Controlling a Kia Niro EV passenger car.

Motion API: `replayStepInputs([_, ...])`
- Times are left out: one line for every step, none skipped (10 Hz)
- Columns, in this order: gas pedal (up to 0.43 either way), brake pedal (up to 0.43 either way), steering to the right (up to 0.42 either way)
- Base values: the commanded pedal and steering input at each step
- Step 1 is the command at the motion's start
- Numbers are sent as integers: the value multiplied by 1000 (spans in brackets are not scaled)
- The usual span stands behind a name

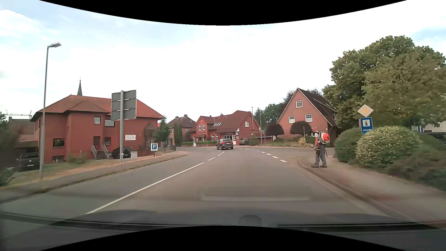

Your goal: Follow the waypoints while adhering to traffic rules and regulations

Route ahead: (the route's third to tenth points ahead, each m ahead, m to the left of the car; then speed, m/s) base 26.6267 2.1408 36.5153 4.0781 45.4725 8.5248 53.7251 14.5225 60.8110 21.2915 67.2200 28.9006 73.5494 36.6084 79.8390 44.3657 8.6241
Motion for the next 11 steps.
replayStepInputs([319, 0, 21])
replayStepInputs([319, 0, 22])
replayStepInputs([311, 0, 23])
replayStepInputs([299, 0, 23])
replayStepInputs([248, 0, 20])
replayStepInputs([189, 0, 17])
replayStepInputs([189, 0, 17])
replayStepInputs([197, 0, 17])
replayStepInputs([197, 0, 16])
replayStepInputs([220, 0, 14])
replayStepInputs([220, 0, 9])
